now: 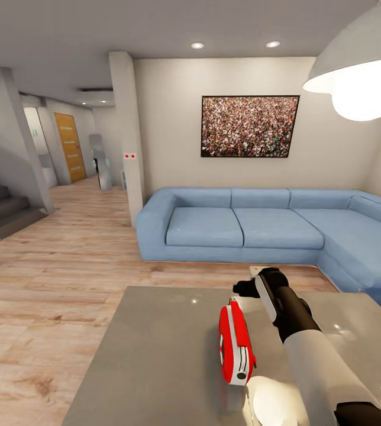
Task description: Turn on the radio receiver that's on the table in the living room.
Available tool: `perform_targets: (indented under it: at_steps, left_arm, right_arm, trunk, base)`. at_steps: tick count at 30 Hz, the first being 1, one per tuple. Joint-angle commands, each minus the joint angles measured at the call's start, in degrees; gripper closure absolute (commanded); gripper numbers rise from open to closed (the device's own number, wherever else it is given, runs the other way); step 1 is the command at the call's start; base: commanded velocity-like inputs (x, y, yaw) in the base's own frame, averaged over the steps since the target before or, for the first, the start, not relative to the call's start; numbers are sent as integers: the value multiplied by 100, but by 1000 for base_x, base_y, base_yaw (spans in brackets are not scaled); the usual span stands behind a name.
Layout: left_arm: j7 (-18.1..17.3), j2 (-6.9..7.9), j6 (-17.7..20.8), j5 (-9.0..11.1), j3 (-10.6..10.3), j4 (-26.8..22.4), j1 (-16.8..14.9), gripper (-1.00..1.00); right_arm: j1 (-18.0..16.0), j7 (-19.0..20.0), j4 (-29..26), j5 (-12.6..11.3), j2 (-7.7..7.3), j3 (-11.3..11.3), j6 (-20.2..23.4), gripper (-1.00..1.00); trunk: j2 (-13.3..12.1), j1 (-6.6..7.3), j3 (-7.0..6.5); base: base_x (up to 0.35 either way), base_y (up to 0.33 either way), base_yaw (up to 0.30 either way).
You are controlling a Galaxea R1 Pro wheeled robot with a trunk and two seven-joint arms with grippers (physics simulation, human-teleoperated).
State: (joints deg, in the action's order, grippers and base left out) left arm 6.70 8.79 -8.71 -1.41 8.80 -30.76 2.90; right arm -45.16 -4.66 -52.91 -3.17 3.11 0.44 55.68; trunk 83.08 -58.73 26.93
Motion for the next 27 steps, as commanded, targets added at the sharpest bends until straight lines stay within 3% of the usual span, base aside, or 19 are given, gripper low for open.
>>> perform_targets:
  at_steps: [1, 10, 16, 23, 27]
  left_arm:
    - [-1, 0, -3, 0, 6, 0, 1, -100]
    - [-2, 0, -7, 1, 17, 0, 1, -100]
    - [-2, 0, -7, 1, 17, 0, 0, -100]
    - [-2, -7, -16, 1, 17, 1, 1, -100]
    - [-57, -51, -9, 29, 8, -3, 1, -100]
  right_arm:
    - [-1, 0, 0, 0, 1, 0, -1, -100]
    - [6, 5, 49, -4, -6, -4, 3, -100]
    - [7, 21, 461, 4, -142, 11, -57, -100]
    - [7, 34, 557, -16, -168, 6, -65, -100]
    - [7, 70, 880, -2, -177, 4, -107, -100]
  trunk:
    - [0, 0, 0]
    - [0, 0, 0]
    - [0, 0, 0]
    - [0, 0, 0]
    - [0, 0, 0]
  base:
    - [0, 0, 0]
    - [0, 0, 0]
    - [0, 0, 0]
    - [0, 0, 0]
    - [0, 0, 0]
